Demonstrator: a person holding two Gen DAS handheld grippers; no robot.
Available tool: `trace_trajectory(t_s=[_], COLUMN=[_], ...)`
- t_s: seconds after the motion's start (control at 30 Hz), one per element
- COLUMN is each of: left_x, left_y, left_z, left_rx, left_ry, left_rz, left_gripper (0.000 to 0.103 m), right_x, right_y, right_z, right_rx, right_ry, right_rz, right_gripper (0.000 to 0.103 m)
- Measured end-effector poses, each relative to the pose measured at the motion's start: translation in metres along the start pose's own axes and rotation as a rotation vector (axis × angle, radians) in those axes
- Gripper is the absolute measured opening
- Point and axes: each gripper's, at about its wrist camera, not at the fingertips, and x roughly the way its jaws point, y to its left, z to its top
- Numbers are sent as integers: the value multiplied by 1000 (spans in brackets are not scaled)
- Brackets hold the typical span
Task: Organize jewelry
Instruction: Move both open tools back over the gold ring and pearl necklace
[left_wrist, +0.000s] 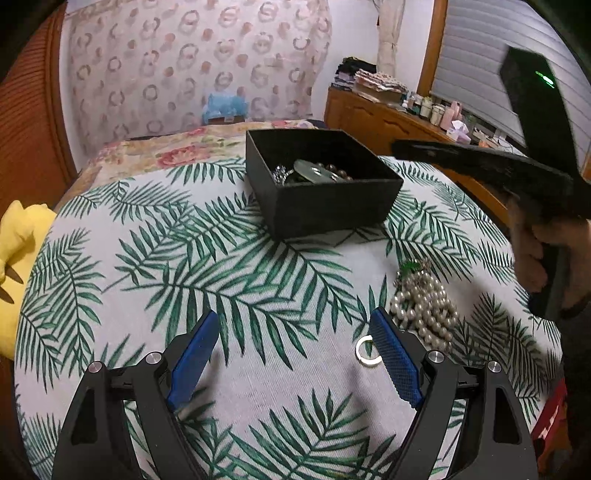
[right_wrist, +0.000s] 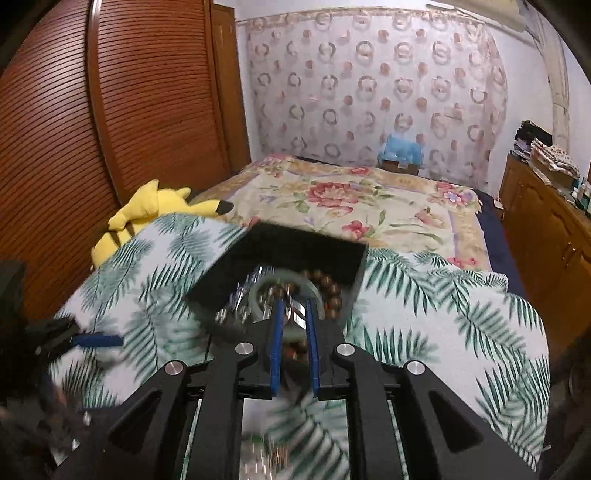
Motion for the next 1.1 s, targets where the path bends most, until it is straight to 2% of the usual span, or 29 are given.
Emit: trace_trajectory(t_s=[0.2,0.47,0.53,0.6,0.77,1.0,1.1], left_x=[-1,4,6,8,8,4,4], left_y=[-9,-24,-28,-30,-33,-35,-42], left_z=[-9,-18,-20,-21,-24,-25,-25], left_rx=[11,53,63,71,77,75,114], left_ry=[17,48,56,63,63,33,21], left_rz=[-18,-36,-41,-42,-40,-51,-12], left_gripper=[80,80,80,80,80,80,75], right_x=[-23,-27,-26,-27,-21,-16,-16], right_y=[0,5,9,14,27,28,30], right_z=[-36,-83,-88,-93,-99,-103,-103], right_rx=[-12,-11,-19,-30,-69,-87,-91], right_ry=[21,107,120,125,162,182,178], right_rz=[-4,17,27,32,56,37,27], right_gripper=[15,16,17,23,23,23,23])
